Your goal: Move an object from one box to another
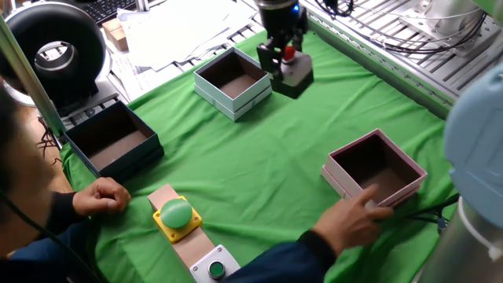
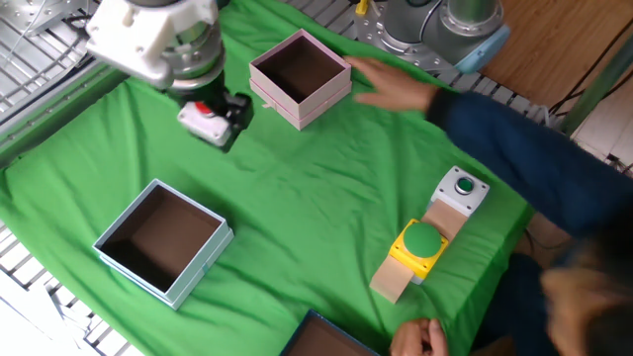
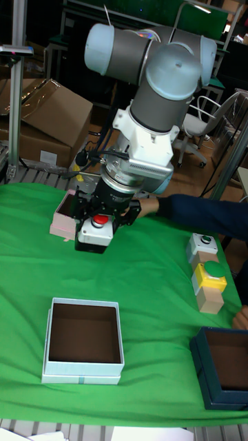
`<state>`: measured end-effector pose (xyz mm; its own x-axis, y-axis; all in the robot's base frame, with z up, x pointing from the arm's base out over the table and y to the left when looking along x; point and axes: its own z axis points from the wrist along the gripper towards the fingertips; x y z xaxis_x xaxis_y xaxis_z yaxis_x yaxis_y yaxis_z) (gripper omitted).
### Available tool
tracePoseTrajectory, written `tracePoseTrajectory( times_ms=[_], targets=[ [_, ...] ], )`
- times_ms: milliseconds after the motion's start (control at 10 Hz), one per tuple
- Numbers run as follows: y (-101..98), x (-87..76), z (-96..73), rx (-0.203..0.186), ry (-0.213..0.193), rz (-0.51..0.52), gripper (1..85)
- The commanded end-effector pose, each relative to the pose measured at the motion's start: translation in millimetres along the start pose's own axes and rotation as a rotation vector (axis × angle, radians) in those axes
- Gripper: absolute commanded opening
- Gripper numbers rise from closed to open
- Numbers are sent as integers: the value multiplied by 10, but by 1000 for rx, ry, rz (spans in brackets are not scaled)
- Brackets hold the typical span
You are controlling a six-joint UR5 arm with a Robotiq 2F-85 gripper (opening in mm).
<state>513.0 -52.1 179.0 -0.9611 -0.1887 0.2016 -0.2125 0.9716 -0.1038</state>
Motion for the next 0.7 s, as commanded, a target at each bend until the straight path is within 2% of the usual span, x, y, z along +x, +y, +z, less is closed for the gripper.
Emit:
tracePoseTrajectory(
  times_ms=[0, 300, 500, 600],
  targets=[
    [111, 331, 52, -63, 70, 41, 13],
    [-9, 367, 110, -47, 75, 24, 13],
    [51, 353, 184, -81, 74, 17, 13],
    [239, 278, 193, -130, 65, 40, 13]
  ],
)
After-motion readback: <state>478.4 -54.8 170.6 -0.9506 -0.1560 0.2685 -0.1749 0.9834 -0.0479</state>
